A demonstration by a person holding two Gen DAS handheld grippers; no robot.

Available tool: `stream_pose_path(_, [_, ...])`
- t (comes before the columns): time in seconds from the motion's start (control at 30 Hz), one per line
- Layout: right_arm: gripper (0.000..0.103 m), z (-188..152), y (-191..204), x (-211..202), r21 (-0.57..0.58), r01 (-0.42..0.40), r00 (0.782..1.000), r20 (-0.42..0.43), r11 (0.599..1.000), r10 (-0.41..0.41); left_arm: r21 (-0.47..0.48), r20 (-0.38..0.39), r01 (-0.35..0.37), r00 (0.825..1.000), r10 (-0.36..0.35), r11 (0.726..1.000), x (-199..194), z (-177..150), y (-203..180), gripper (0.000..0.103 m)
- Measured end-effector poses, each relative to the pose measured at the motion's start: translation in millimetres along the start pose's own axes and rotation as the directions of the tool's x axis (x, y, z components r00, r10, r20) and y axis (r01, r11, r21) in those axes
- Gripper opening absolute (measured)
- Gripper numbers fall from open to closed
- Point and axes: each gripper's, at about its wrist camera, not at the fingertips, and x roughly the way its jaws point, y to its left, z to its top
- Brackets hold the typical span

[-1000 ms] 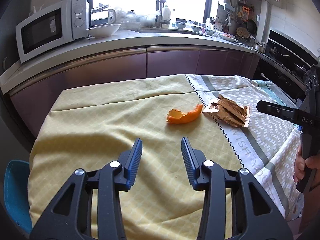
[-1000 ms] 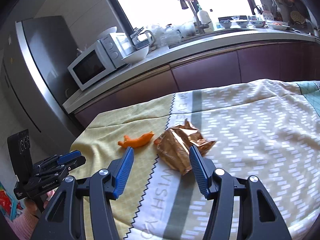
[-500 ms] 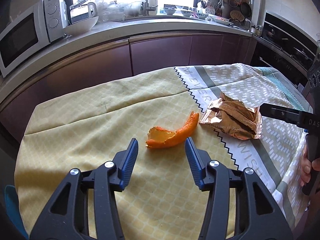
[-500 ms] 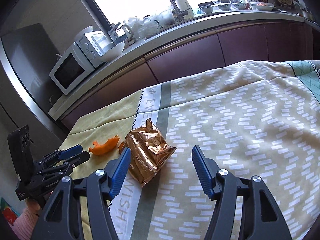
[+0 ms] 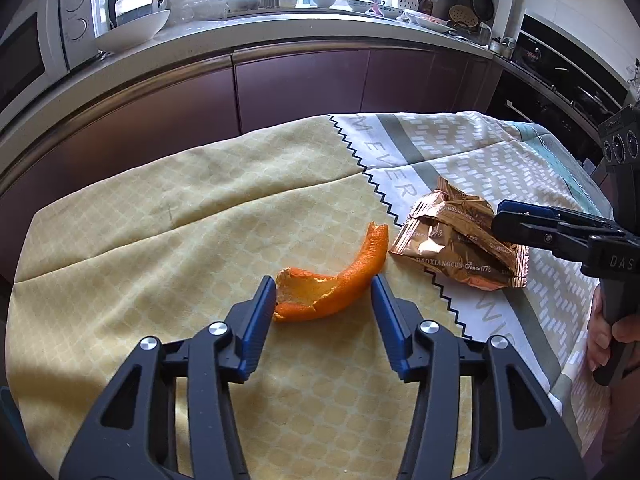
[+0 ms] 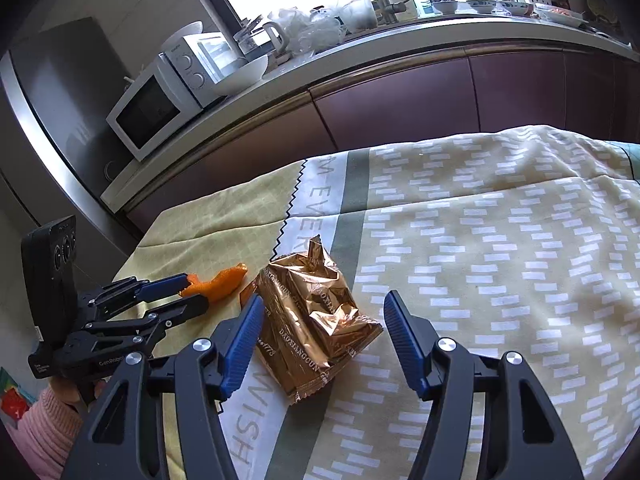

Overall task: Collect trash
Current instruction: 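Grasp the orange peel with the left tool while the right tool grasps the brown foil wrapper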

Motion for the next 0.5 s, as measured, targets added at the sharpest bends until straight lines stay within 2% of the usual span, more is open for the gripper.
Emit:
stream_pose_path(0.03, [0.057,-1.0,0.1,0.8,-0.001,-0.003,1.000,-0.004,1.000,0.003,0.004,0.004,-0.005,1.000,0.005,1.000,-0.6,-0.6,-0.6,0.046])
stream_pose_path(0.1, [0.046,-1.8,-0.2,2.9,-0.001,-0.011,1.000,-0.014,1.000,0.011,0.015,0.017,-0.011,1.000,0.011,1.000,-3.3,-2.0,-2.9,0.040])
stream_pose_path(0.17, [0.041,-3.0,-0.1,3.1,-0.004,-0.017,1.000,-0.019,1.000,0.017,0.018,0.027,-0.012,1.000,0.011,1.000,-7.4,-3.4,-4.6,0.031])
stream_pose_path(0.27, [0.030,-4.6,0.8,1.7,-0.014,-0.017,1.000,-0.019,1.000,0.017,0.015,0.033,-0.004,0.999,0.004,1.000,-12.4,-5.5,-5.6,0.026])
stream_pose_path(0.5, [0.027,-11.2,9.8,-2.9,-0.043,-0.021,1.000,-0.011,0.999,0.020,0.005,0.042,-0.007,0.999,0.007,1.000,-23.9,-16.3,-8.0,0.020])
